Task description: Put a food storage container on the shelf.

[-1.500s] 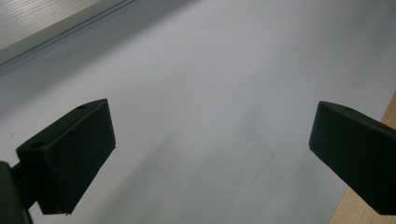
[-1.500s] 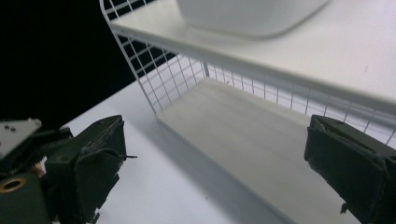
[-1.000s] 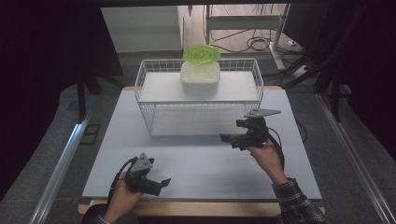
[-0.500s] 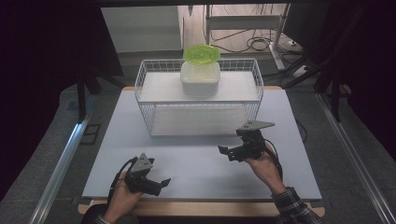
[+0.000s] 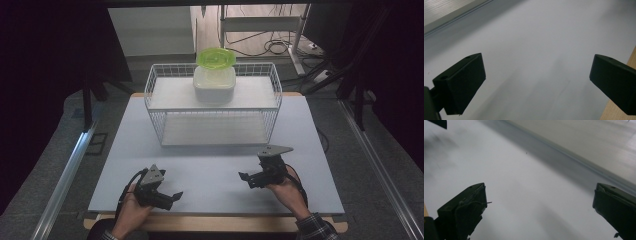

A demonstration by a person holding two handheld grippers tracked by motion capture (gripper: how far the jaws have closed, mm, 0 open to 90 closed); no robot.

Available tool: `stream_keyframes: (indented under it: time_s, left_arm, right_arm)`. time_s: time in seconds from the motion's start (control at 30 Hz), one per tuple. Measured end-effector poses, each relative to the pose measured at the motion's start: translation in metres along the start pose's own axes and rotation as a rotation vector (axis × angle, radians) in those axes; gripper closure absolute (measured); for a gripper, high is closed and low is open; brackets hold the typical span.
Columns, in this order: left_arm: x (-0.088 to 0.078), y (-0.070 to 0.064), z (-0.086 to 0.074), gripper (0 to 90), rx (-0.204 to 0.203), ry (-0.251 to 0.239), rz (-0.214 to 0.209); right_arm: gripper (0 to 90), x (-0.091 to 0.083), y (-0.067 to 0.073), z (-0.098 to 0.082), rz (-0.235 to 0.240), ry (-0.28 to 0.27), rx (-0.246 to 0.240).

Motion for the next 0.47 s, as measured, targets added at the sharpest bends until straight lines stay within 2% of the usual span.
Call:
stream_keyframes:
  time_s: [0.17,0.3,0.47]
  left_arm:
    - [0.001,0.0,-0.001,0.1,0.001,0.007,-0.002]
    - [0.001,-0.001,-0.002,0.1,0.005,0.012,-0.005]
    - [0.001,-0.001,-0.001,0.1,0.007,0.013,-0.006]
  right_arm:
    - [0.0,-0.001,0.001,-0.011,-0.005,0.028,-0.01]
    - [0.0,0.0,0.001,-0.024,-0.013,0.073,-0.021]
    - [0.0,0.002,0.0,-0.027,-0.024,0.089,-0.028]
Point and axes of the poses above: each handheld gripper's, and its own axes: x roughly forward along the jaws, z roughly out of its top, y roughly to its left, the point moved 7 cm from there along x, roughly forward along the jaws, and after that the axes turned 12 degrees about -y, right-handed, at the moved point
